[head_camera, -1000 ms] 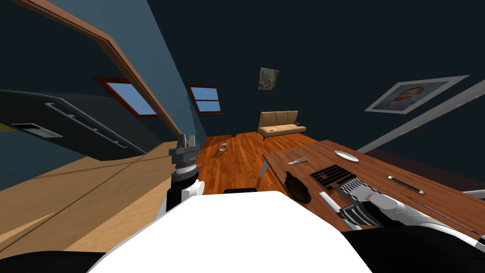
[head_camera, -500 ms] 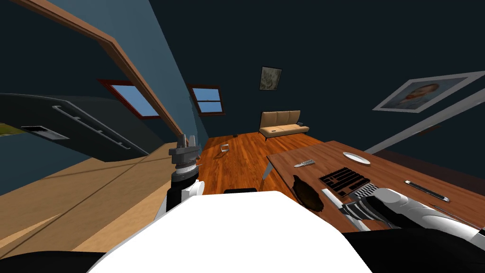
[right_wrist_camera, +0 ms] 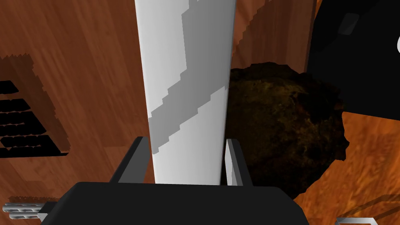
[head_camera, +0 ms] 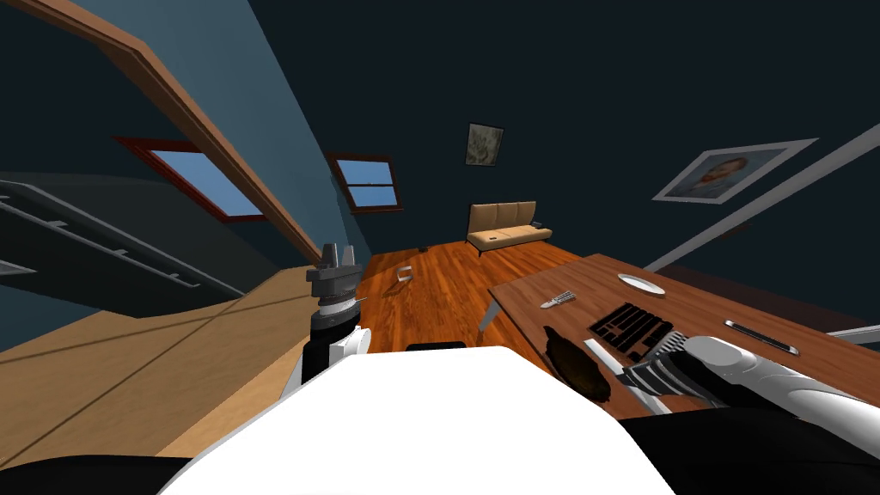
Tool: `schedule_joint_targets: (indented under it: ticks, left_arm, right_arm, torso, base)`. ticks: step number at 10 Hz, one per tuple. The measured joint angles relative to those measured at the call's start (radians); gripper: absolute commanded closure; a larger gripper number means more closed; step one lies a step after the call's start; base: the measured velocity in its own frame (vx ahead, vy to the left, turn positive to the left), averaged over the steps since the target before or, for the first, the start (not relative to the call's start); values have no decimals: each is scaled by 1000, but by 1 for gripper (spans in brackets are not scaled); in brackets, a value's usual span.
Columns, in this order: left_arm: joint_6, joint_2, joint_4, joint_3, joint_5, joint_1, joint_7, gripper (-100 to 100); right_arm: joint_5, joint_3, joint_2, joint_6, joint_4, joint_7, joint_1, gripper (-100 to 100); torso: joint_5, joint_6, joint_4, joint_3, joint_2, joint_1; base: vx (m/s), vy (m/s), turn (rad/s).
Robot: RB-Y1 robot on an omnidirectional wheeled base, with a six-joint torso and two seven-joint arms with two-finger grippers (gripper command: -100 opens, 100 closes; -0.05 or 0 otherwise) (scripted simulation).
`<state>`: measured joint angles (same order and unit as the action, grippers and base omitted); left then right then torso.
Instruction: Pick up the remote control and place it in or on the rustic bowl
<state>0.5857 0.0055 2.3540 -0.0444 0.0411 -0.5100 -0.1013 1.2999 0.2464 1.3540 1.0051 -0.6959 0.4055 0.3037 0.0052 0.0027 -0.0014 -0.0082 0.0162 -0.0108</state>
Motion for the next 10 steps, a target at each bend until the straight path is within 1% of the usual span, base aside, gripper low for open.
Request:
schedule_joint_targets:
  ticks: [2,4,5,6,10]
  left_arm:
    - [0,0,0,0,0,0,0,0]
    - [0,0,0,0,0,0,0,0]
    - [0,0,0,0,0,0,0,0]
    - [0,0,0,0,0,0,0,0]
    - [0,0,0,0,0,0,0,0]
  right_arm:
    - [-22,8,6,23,-8,-11,0,100]
    - [-48,8,20,35,-43,-13,24,100]
    - [-60,8,29,39,-65,-12,38,100]
    - [-62,9,29,41,-68,-12,39,-100]
    - [-62,9,28,41,-68,-12,39,-100]
  torso:
    - [-1,-1,0,-1,2,4]
    - [-1,-2,0,1,-1,4]
    - [-1,-2,0,1,-2,5]
    - [-1,-2,1,3,-6,8]
    - [-2,-2,3,7,-13,12]
  base:
    - [197,84,-113]
    - [162,92,-115]
    - [71,42,-30]
    - [13,10,7]
    - [2,1,0]
